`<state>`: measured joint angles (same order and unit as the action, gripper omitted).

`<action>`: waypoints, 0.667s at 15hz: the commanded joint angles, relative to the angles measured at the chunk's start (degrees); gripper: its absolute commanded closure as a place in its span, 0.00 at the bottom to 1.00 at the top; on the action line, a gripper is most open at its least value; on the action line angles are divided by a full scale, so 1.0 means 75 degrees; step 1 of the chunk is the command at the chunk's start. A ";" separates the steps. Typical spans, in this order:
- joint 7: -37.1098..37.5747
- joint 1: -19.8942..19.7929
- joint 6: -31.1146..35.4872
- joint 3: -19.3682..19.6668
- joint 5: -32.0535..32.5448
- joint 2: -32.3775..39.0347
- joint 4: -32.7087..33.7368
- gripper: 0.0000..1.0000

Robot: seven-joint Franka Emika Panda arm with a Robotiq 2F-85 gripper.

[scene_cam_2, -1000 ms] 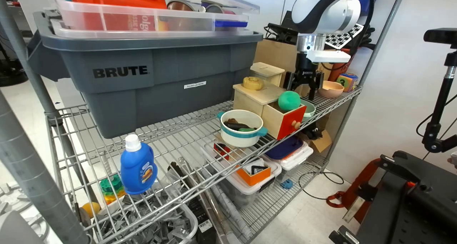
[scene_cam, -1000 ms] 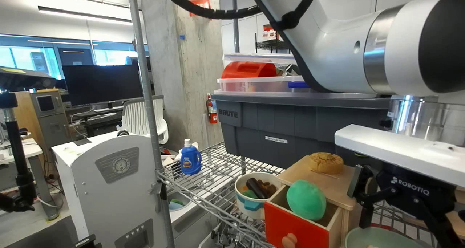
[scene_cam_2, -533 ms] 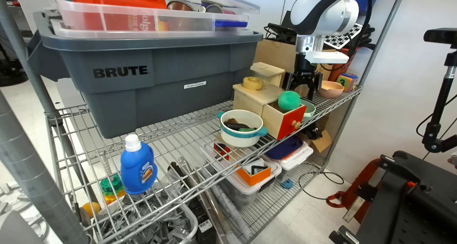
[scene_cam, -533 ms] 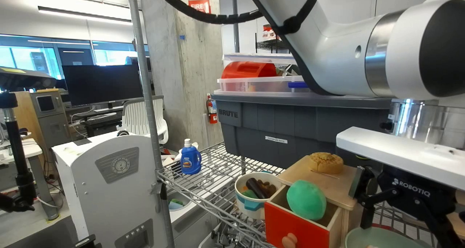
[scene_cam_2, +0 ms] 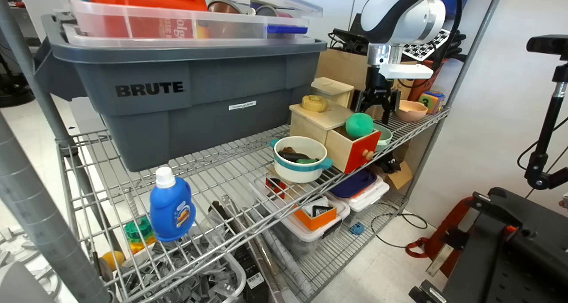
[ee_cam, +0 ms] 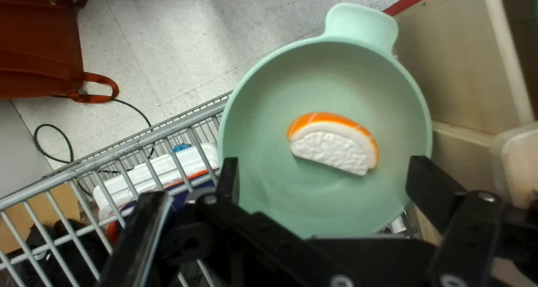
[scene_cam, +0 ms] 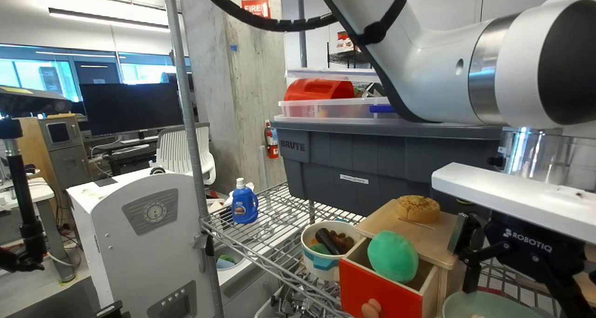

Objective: Put the apple slice in the white pot.

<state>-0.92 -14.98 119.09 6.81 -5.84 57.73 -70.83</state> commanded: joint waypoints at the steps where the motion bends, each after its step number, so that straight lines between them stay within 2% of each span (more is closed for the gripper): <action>1: 0.0056 -0.0071 -0.0027 -0.0026 0.0072 0.0326 0.0314 0.00; 10: 0.0064 -0.0157 -0.0091 -0.0009 0.0086 0.0489 0.0473 0.00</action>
<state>-0.93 -15.88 118.84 6.84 -5.85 58.55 -69.97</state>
